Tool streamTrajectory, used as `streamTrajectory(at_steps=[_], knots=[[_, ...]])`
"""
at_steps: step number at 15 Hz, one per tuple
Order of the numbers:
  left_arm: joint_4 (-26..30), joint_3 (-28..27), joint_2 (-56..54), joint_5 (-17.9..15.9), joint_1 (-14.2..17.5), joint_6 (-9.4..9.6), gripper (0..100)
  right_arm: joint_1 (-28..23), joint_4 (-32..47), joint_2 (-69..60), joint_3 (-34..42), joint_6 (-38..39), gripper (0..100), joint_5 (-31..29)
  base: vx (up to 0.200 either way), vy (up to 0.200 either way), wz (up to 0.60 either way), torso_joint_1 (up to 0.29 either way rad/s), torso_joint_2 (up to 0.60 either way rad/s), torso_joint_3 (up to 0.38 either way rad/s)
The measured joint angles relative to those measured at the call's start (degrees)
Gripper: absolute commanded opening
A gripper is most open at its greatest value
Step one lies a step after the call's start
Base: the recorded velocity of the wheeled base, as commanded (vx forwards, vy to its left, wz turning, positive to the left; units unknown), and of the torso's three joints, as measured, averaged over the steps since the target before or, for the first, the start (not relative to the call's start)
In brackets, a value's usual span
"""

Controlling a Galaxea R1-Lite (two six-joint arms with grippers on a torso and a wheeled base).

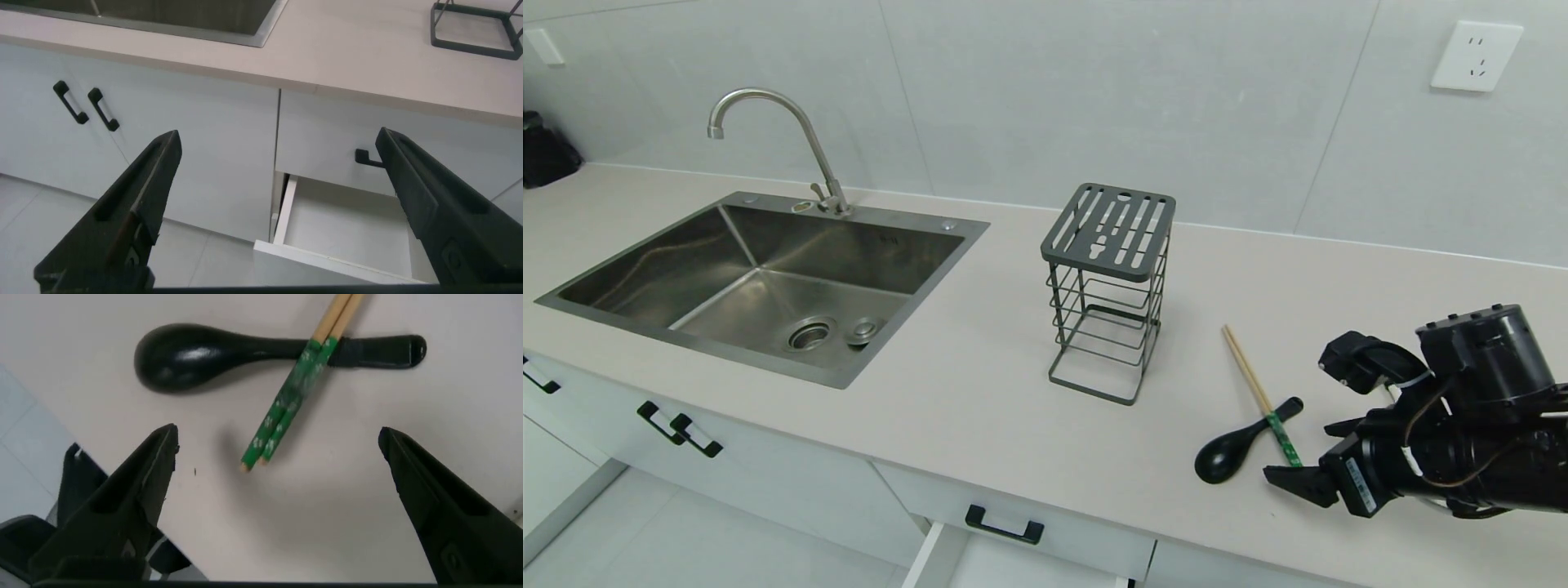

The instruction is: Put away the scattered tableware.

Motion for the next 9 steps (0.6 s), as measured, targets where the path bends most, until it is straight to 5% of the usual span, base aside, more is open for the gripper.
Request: streamTrajectory(at_steps=[9], knots=[[0.00, 0.00, 0.00, 0.00, 0.02, -0.02, 100, 2.04, -1.95, 7.08, -3.50, -0.06, 100, -5.07, 0.000, 0.000, 0.00, 0.000, 0.00, 0.000]])
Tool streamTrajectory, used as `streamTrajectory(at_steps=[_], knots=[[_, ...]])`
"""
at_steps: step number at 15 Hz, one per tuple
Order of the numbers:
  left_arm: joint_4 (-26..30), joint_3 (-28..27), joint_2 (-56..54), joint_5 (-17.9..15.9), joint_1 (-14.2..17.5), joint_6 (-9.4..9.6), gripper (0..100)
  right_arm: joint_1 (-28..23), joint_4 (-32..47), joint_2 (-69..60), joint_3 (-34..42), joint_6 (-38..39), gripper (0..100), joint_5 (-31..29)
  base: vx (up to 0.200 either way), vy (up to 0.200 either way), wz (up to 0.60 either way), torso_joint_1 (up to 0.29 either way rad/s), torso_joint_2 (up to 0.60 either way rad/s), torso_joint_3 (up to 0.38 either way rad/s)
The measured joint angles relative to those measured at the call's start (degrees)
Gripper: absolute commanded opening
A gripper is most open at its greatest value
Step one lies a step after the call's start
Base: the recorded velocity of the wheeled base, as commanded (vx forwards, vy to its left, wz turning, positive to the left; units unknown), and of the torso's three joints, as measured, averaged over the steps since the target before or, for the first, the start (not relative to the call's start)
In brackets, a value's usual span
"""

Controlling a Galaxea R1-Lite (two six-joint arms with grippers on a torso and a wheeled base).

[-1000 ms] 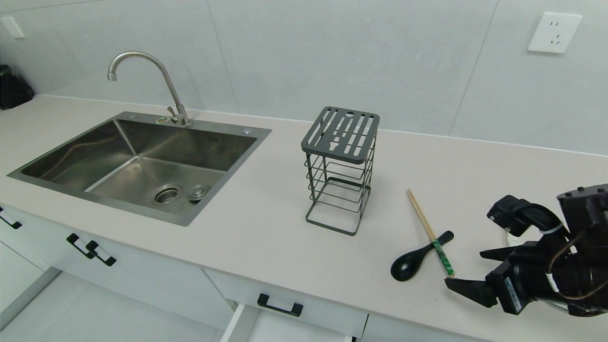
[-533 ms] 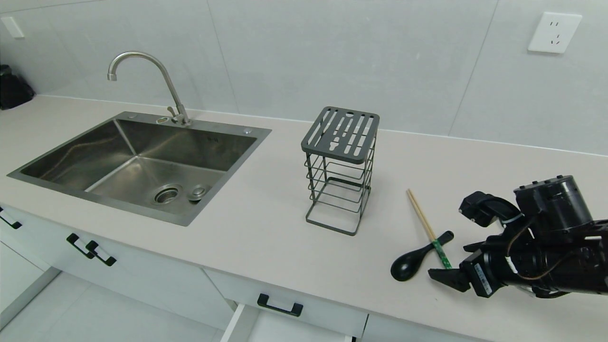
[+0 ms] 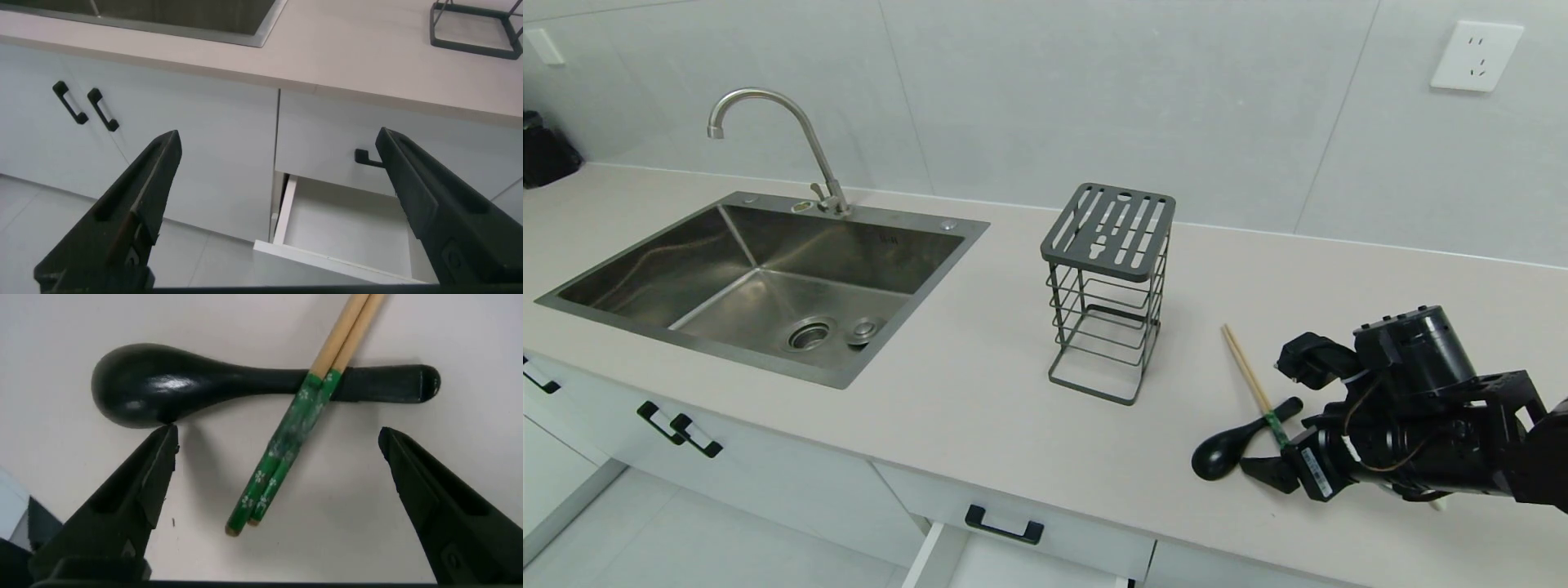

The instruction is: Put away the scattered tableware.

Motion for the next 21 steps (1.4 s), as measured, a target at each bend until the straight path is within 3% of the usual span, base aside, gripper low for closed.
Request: streamTrajectory(at_steps=[3, 4, 12, 21], knots=[[0.00, 0.00, 0.00, 0.00, 0.02, 0.00, 100, 0.00, -3.50, 1.87, -0.89, -0.02, 100, -0.41, 0.000, 0.000, 0.00, 0.000, 0.00, 0.000], [0.00, 0.00, 0.00, 0.00, 0.02, 0.00, 100, 0.00, -3.66, 2.61, -1.17, -0.02, 0, -0.48, 0.000, 0.000, 0.00, 0.000, 0.00, 0.000], [0.00, 0.00, 0.00, 0.00, 0.02, -0.02, 100, -2.76, -3.79, 3.94, -2.07, 0.33, 0, -2.61, 0.000, 0.000, 0.00, 0.000, 0.00, 0.000], [0.00, 0.00, 0.00, 0.00, 0.00, 0.00, 100, -2.68, -5.14, -5.41, 2.12, 0.00, 0, -4.41, 0.000, 0.000, 0.00, 0.000, 0.00, 0.000]])
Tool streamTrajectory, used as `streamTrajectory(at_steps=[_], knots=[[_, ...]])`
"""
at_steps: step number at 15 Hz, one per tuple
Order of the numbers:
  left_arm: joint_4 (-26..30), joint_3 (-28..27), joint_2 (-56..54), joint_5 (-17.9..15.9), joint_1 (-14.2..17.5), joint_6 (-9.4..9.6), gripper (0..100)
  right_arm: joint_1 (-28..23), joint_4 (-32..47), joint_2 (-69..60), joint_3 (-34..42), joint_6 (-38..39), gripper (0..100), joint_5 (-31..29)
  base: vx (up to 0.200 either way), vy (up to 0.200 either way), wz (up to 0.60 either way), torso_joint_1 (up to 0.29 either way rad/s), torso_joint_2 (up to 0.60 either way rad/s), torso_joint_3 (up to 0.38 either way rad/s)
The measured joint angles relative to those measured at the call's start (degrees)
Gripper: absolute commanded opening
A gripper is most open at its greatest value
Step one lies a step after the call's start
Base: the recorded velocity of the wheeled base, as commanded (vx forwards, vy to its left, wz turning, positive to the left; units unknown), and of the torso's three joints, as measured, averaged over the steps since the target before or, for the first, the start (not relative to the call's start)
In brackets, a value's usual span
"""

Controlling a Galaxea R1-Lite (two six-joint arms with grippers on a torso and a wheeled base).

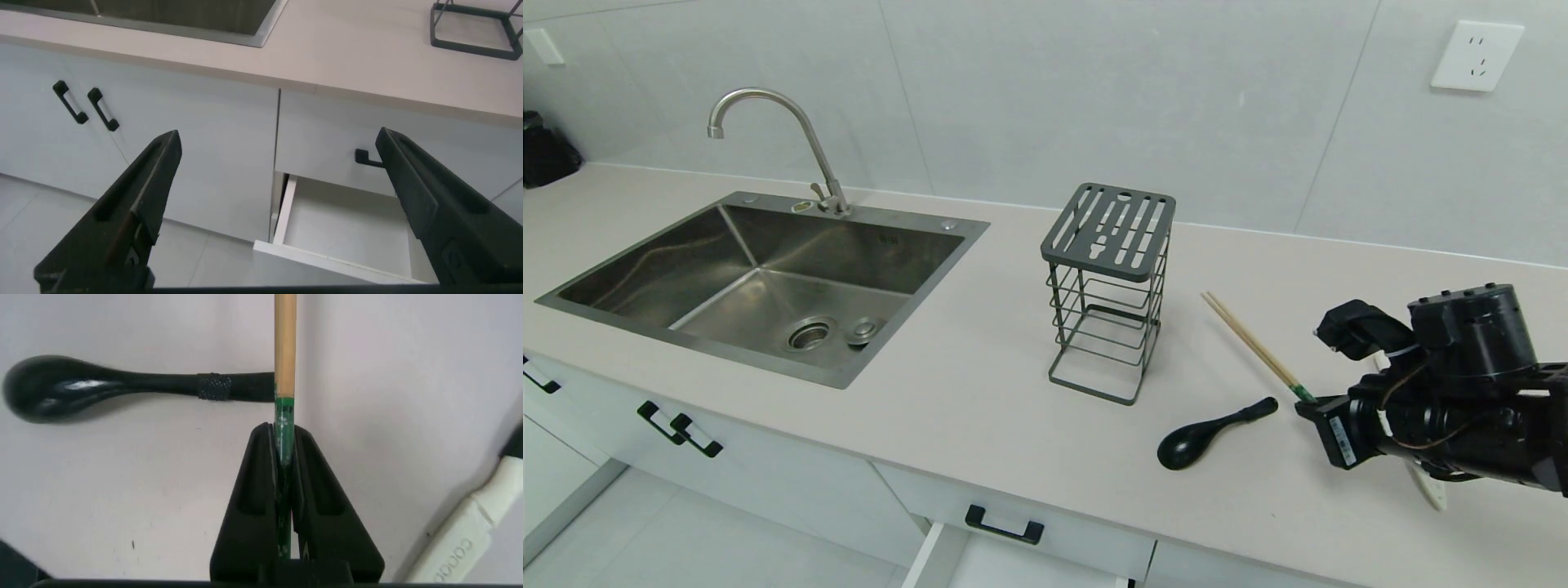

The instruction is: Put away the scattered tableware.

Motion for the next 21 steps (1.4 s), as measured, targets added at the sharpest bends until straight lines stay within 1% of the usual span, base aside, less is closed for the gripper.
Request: streamTrajectory(at_steps=[2, 4, 7, 9, 13, 15, 17, 18, 21], knots=[[0.00, 0.00, 0.00, 0.00, -0.02, 0.00, 100, 0.22, -2.21, -3.85, 2.72, -1.48, 0, 0.20, 0.000, 0.000, 0.00, 0.000, 0.00, 0.000], [0.00, 0.00, 0.00, 0.00, 0.00, 0.00, 100, 0.26, -4.35, -8.05, 5.86, -5.35, 0, 0.90, 0.000, 0.000, 0.00, 0.000, 0.00, 0.000], [0.00, 0.00, 0.00, 0.00, -0.02, 0.00, 100, 0.33, -7.57, -14.88, 9.73, -12.03, 0, 4.68, 0.000, 0.000, 0.00, 0.000, 0.00, 0.000], [0.00, 0.00, 0.00, 0.00, 0.00, 0.00, 100, 0.80, -9.87, -18.15, 10.22, -13.92, 0, 5.69, 0.000, 0.000, 0.00, 0.000, 0.00, 0.000], [0.00, 0.00, 0.00, 0.00, 0.00, 0.02, 100, 4.13, -11.54, -22.70, 9.25, -16.47, 0, 5.94, 0.000, 0.000, 0.00, 0.000, 0.00, 0.000], [0.00, 0.00, 0.00, 0.00, 0.02, 0.00, 100, 5.35, -11.57, -23.31, 8.48, -17.54, 0, 6.08, 0.000, 0.000, 0.00, 0.000, 0.00, 0.000], [0.00, 0.00, 0.00, 0.00, 0.00, -0.02, 100, 8.14, -11.59, -22.43, 7.77, -17.63, 0, 6.46, 0.000, 0.000, 0.00, 0.000, 0.00, 0.000], [0.00, 0.00, 0.00, 0.02, -0.02, -0.02, 100, 9.65, -11.63, -21.21, 6.94, -17.59, 0, 7.38, 0.000, 0.000, 0.00, 0.000, 0.00, 0.000], [0.00, 0.00, 0.00, 0.02, 0.00, -0.05, 100, 13.29, -12.84, -15.15, 2.26, -17.51, 0, 12.80, 0.000, 0.000, 0.00, 0.000, 0.00, 0.000]])
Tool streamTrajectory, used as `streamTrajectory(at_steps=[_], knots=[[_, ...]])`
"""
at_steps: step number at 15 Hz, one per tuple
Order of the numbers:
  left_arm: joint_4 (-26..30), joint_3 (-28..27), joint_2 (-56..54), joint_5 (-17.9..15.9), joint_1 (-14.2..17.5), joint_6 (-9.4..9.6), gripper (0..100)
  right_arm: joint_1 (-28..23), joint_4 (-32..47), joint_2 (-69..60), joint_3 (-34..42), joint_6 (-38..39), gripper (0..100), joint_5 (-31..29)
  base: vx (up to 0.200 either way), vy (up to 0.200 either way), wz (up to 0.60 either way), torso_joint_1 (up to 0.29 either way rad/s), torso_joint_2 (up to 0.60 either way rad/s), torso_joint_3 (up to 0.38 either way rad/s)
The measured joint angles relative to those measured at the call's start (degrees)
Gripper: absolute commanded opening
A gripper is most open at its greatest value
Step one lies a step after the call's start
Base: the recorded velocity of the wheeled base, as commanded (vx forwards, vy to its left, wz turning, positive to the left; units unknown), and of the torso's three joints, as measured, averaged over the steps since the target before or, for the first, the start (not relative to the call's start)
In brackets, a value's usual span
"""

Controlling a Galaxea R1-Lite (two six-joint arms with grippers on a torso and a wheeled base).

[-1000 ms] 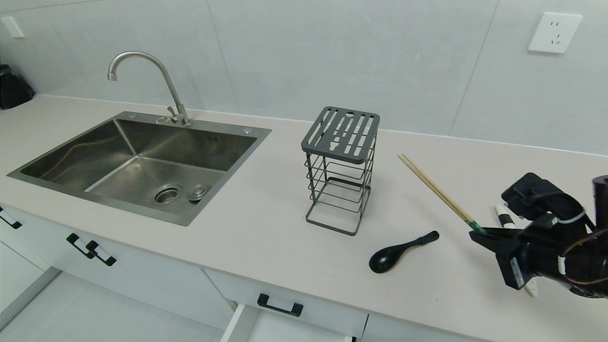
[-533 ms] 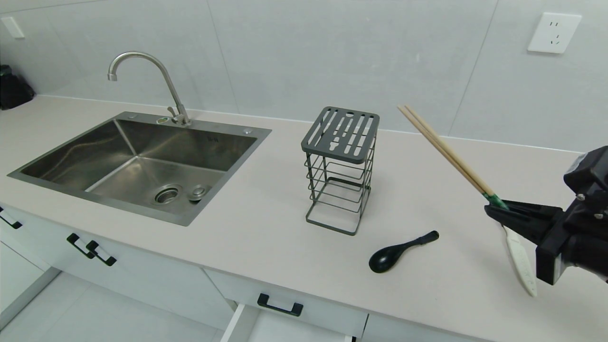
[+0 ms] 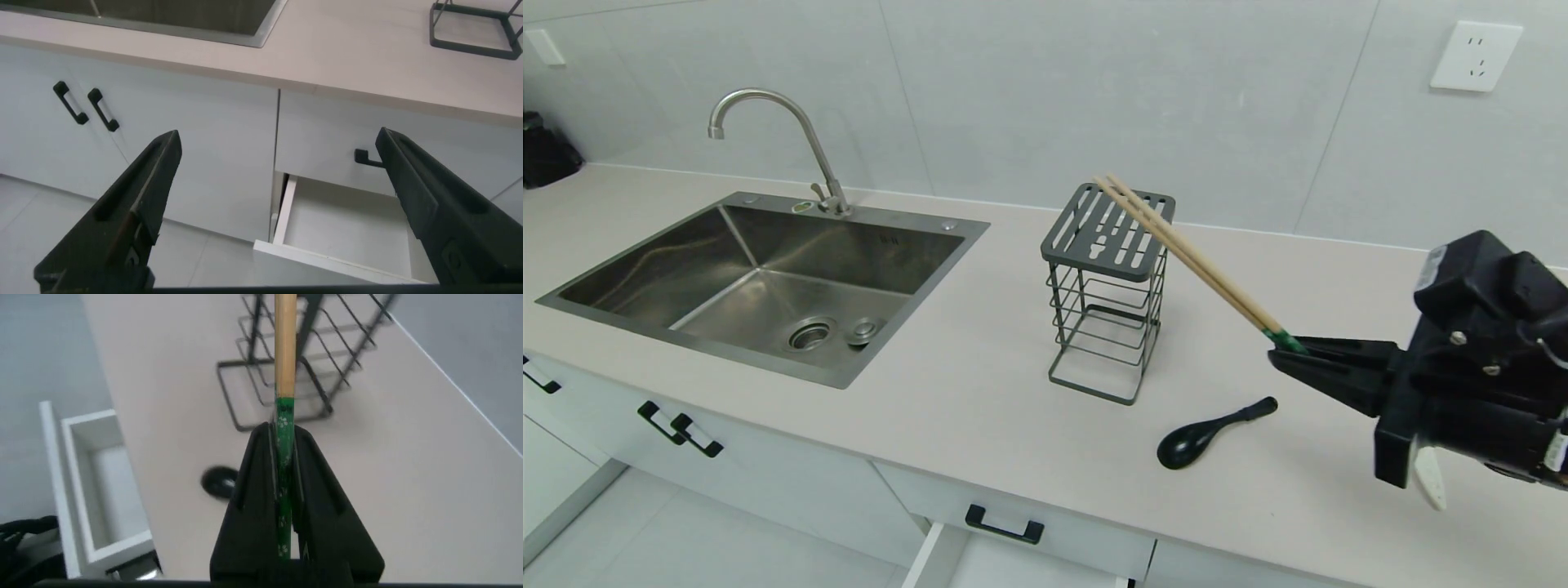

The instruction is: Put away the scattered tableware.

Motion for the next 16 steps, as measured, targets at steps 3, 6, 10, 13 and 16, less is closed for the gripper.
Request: streamTrajectory(at_steps=[3, 6, 10, 13, 16], knots=[[0.00, 0.00, 0.00, -0.02, 0.00, 0.02, 100, 4.94, -2.62, 6.81, -3.12, 0.21, 0, 2.57, 0.000, 0.000, 0.00, 0.000, 0.00, 0.000], [0.00, 0.00, 0.00, 0.00, 0.02, 0.07, 100, 9.05, -4.78, 11.89, -3.52, 1.19, 0, 4.19, 0.000, 0.000, 0.00, 0.000, 0.00, 0.000], [0.00, 0.00, 0.00, -0.02, 0.02, 0.05, 100, 10.40, -5.85, 14.69, -0.09, 1.44, 0, 5.25, 0.000, 0.000, 0.00, 0.000, 0.00, 0.000], [0.02, 0.00, 0.00, -0.02, -0.02, 0.05, 100, 10.67, -6.79, 13.37, 3.15, 2.11, 0, 5.41, 0.000, 0.000, 0.00, 0.000, 0.00, 0.000], [0.00, 0.00, 0.00, -0.02, -0.02, 0.05, 100, 10.51, -7.01, 9.51, 5.12, 5.33, 0, 5.41, 0.000, 0.000, 0.00, 0.000, 0.00, 0.000]])
